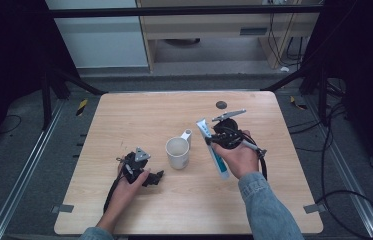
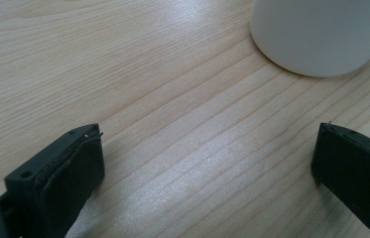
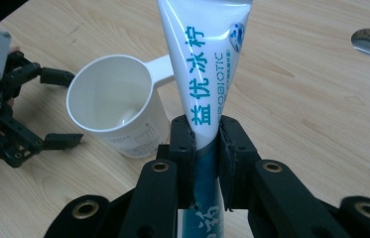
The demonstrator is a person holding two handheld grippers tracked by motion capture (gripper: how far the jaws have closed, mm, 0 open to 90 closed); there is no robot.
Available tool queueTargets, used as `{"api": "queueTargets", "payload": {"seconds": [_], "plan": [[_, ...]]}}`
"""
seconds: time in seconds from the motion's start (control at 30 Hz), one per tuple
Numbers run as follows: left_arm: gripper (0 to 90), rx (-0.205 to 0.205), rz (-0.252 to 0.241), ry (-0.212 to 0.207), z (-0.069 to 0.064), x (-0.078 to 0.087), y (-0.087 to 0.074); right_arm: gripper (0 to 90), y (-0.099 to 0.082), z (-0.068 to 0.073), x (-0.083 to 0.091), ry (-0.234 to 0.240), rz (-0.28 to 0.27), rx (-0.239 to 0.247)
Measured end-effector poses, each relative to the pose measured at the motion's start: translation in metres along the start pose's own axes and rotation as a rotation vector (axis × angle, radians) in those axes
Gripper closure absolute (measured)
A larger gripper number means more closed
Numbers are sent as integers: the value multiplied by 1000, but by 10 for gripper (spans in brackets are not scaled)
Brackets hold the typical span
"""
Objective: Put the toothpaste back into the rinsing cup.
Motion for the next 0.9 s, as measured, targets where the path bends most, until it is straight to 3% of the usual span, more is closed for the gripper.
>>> {"api": "queueTargets", "payload": {"seconds": [0.5, 0.9], "plan": [[0, -1, 2, 0, 0, 0, 0, 784, 29, 10, -1, -13, -44, 29], [0, -1, 2, 0, 0, 0, 0, 786, 49, 21, 0, -7, -124, 26]]}}
Point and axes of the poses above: each handheld gripper's, and its own axes: x roughly backward along the jaws, y roughly out of its top, z roughly to its left, the point moved 2 cm from there along -x, roughly forward along the jaws, and after that the axes turned 12 degrees about -z, right-handed, at the moved point
